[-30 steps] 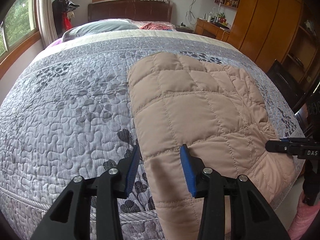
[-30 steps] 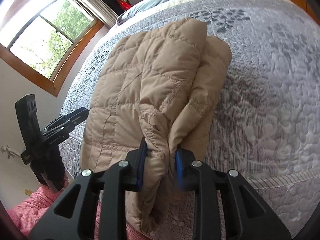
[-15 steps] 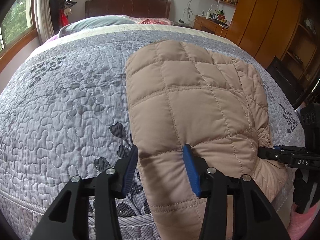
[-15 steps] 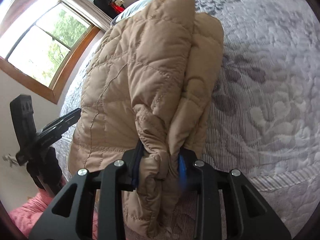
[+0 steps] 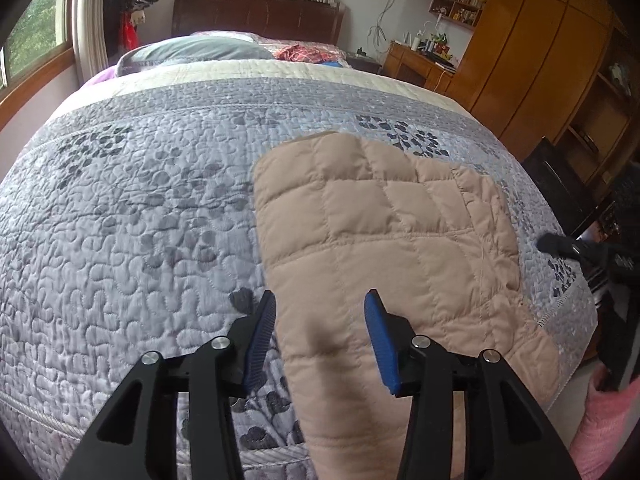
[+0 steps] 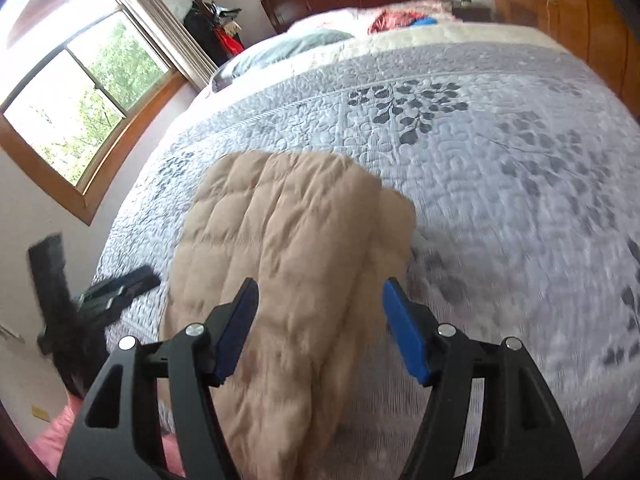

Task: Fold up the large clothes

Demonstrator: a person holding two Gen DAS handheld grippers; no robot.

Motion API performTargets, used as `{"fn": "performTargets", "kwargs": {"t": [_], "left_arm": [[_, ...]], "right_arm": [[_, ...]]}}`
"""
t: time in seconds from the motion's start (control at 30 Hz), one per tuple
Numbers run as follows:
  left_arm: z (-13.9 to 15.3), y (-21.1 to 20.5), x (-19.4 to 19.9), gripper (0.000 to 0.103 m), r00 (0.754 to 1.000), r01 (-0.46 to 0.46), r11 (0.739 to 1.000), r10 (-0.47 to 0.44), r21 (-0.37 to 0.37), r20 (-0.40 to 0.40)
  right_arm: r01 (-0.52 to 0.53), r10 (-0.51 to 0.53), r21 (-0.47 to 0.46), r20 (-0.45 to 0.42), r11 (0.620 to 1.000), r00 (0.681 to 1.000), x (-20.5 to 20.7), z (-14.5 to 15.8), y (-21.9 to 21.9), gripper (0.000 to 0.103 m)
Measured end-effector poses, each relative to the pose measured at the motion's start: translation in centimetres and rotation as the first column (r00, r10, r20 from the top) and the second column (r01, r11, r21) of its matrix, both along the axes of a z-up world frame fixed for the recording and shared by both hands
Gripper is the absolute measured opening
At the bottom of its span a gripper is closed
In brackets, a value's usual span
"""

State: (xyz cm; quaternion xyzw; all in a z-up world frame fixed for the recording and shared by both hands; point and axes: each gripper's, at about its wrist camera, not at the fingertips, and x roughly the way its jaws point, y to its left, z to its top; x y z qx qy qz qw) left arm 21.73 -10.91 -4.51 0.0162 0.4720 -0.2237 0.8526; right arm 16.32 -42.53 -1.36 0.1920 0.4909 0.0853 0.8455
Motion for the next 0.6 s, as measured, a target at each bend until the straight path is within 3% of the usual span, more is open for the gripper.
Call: {"fn": "performTargets", "kwargs": {"t": [0.13,0.23,0.27,0.33,0.5,0.6], "left_arm": [[-0.7,-1.4,0.6,0.046,1.0,0.019,1.0,-0.019,0.007,-0.024],[-1.6,-2.0,1.1,0.046,0.999,0.021,1.0,-0.021,0.019,-0.037],[-1.8,-2.1,1.2,0.046,0.999,0.02,1.0,-0.019,0.023,-0.035],[-1.8,-2.3,1.4,0.047,0.999,0.019,1.0,-0.018,0.021,-0.037],[-1.3,-3.3,1.1,0.046,0.998,0.051,0.999,-0.051,-0.007,-0.043],[-1.7,-4.3,0.7,0.047,0.997,0.076,0.997,-0.075,0.014,-0.031]], "right_arm": [[0.004,0.0,0.036,-0.104,0.999,0.995,4.6,-2.9,-0.5,0.065],[-0.005,0.015,0.085,-0.117,0.996,0.993,5.5,-4.0,0.0,0.039],[-0.006,0.015,0.079,-0.104,0.997,0.994,5.6,-3.8,0.1,0.023],[-0.03,0.035,0.102,-0.056,0.994,0.998,5.2,-2.8,0.2,0.012],[0.021,-0.021,0.119,-0.001,0.993,1.0,3.9,-0.6,-1.9,0.008],[0.057,-0.053,0.107,-0.043,0.993,0.998,3.5,-2.1,-3.0,0.008]]}}
